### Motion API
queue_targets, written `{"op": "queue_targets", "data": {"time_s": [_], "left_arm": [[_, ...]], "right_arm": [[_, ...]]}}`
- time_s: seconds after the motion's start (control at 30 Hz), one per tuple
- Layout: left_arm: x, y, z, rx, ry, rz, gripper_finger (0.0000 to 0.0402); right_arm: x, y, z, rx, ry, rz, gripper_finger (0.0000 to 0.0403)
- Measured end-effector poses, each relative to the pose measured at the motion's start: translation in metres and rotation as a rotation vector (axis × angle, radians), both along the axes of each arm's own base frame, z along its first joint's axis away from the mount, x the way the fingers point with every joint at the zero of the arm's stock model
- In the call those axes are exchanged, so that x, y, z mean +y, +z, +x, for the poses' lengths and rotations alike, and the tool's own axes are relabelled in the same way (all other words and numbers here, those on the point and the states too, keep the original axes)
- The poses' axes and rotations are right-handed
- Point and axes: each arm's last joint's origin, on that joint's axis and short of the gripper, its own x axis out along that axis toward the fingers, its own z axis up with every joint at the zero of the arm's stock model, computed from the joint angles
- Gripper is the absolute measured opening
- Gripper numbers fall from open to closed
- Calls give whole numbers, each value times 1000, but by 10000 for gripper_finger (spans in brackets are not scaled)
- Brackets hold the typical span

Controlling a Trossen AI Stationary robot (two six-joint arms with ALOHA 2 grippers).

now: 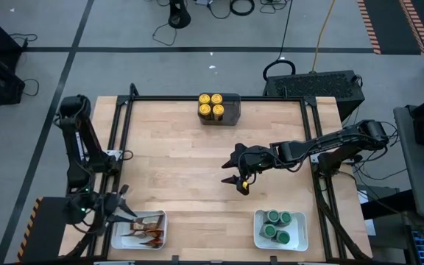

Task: Sort spices by type
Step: Put the orange seasoning pack into the left white bin

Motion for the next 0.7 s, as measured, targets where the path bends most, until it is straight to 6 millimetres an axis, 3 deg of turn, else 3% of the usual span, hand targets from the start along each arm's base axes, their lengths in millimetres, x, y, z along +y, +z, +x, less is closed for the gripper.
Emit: {"op": "queue_targets", "data": {"time_s": [0.2, 0.43, 0.57, 0.7], "left_arm": [[-4, 50, 6, -130, 75, -51, 86], [0, 92, 33, -89, 144, -88, 86], [13, 115, 53, -35, 245, -119, 86], [32, 134, 76, 68, 367, -122, 86]], "right_arm": [[0, 0, 0, 0, 1, -2, 254], [-1, 1, -2, -14, 71, -115, 254], [-12, 8, -9, -12, 143, -281, 254], [-37, 20, -22, -12, 205, -440, 254]]}}
